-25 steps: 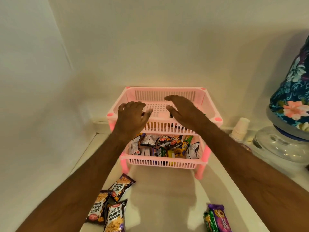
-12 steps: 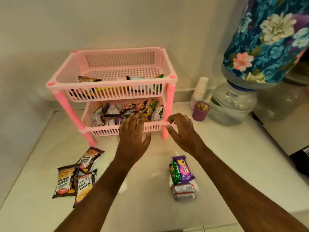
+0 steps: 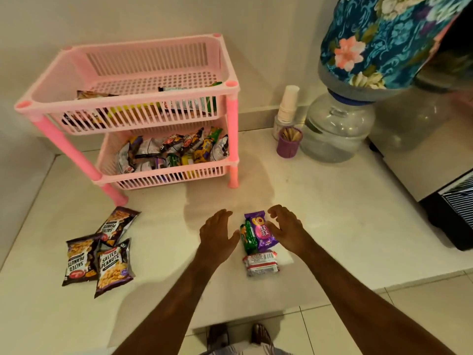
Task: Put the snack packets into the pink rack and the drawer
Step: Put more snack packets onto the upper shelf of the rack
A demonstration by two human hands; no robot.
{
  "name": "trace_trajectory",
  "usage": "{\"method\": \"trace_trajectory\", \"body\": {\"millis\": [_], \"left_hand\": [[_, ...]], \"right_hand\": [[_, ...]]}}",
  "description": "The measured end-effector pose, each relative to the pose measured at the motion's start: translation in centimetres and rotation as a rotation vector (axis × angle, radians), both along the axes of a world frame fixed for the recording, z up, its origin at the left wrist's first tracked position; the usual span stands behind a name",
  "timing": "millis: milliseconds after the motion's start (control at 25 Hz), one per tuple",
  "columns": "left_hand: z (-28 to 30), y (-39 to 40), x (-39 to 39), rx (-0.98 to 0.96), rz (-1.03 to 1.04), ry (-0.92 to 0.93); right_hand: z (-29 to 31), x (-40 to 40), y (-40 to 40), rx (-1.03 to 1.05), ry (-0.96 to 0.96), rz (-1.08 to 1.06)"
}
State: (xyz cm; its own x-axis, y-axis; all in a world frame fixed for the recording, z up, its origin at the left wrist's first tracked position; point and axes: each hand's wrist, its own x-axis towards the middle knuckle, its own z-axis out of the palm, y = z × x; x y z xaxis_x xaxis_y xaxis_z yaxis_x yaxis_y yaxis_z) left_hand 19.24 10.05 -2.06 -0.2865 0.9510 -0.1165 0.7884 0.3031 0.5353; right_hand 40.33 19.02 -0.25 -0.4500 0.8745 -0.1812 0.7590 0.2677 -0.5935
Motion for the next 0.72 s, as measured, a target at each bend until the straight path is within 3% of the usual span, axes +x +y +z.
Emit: {"method": "trace_trajectory", "body": {"millis": [280, 600, 720], "left_hand": [[-1.5, -0.3, 3.5, -0.079, -0.002, -0.106], [-1.9, -2.4, 5.0, -0.075, 0.025, -0.243], [-1.7, -2.9, 4.6, -0.119, 0.102, -0.256]], "right_hand": [[-2.8, -0.6, -1.5, -0.220, -0.031, -0.024], [-4.2, -0.4, -1.2, -0.227, -0.029, -0.030], [-4.8, 0.0, -1.5, -0.074, -0.081, -0.038]]}}
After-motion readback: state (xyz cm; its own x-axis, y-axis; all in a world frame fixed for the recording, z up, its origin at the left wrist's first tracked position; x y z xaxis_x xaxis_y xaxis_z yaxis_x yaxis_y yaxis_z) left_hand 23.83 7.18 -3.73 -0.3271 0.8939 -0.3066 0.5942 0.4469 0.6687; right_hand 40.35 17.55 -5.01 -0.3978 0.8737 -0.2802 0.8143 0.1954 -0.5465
